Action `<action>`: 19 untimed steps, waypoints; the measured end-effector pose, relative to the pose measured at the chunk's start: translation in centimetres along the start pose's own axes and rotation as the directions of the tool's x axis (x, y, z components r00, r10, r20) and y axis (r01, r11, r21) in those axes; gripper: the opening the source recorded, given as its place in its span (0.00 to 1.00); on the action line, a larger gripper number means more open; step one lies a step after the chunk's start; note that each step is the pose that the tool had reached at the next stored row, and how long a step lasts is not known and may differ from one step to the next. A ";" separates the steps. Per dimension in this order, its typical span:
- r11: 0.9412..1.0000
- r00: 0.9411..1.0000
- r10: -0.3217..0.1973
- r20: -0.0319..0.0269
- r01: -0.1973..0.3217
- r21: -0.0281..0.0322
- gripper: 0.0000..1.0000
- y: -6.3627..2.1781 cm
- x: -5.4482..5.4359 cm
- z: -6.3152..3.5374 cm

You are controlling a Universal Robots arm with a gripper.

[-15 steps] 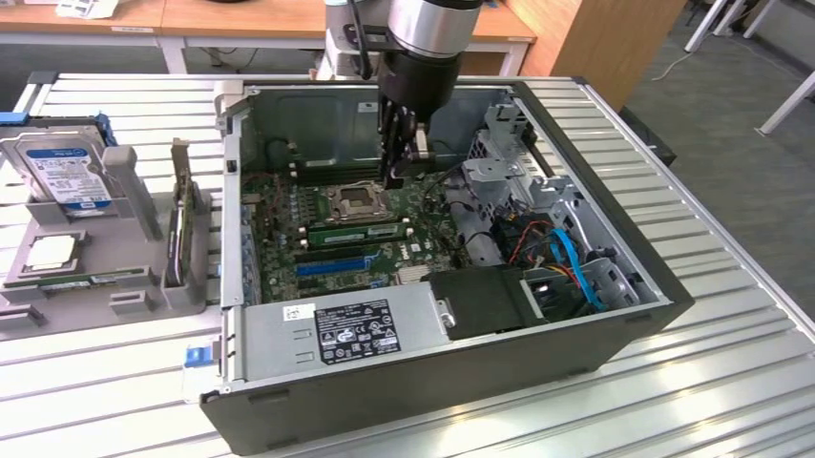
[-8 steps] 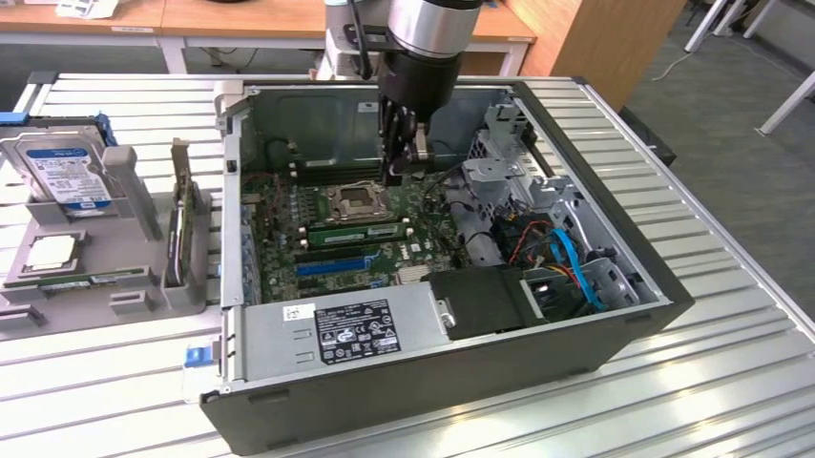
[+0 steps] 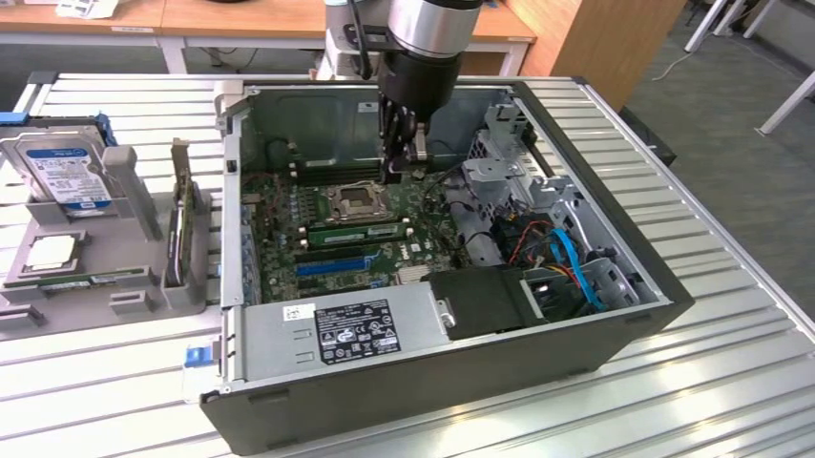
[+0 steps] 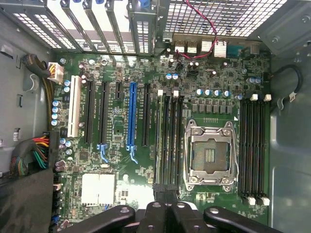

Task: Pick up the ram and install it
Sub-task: 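Press down the ram until it locks into place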

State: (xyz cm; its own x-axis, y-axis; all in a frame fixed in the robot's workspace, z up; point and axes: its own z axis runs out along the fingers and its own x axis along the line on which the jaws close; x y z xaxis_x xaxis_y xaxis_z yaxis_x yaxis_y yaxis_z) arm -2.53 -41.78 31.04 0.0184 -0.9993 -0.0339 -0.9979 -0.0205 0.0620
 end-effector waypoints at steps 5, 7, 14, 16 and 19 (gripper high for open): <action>1.000 1.000 0.000 0.000 0.000 0.001 0.10 -0.01 0.0 0.00; 1.000 1.000 0.000 0.001 0.000 0.002 0.10 0.01 0.0 0.00; 1.000 1.000 0.000 0.002 0.000 0.008 0.10 0.03 0.0 0.00; 1.000 1.000 0.000 0.002 0.000 0.010 0.10 0.09 0.0 0.00; 1.000 1.000 -0.001 0.002 0.001 0.016 0.10 0.22 0.0 0.01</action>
State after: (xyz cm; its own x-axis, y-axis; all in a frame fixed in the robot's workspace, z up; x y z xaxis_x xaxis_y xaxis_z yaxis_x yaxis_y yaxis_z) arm -2.74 -41.78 31.04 0.0190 -0.9992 -0.0355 -0.9987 -0.0207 0.0461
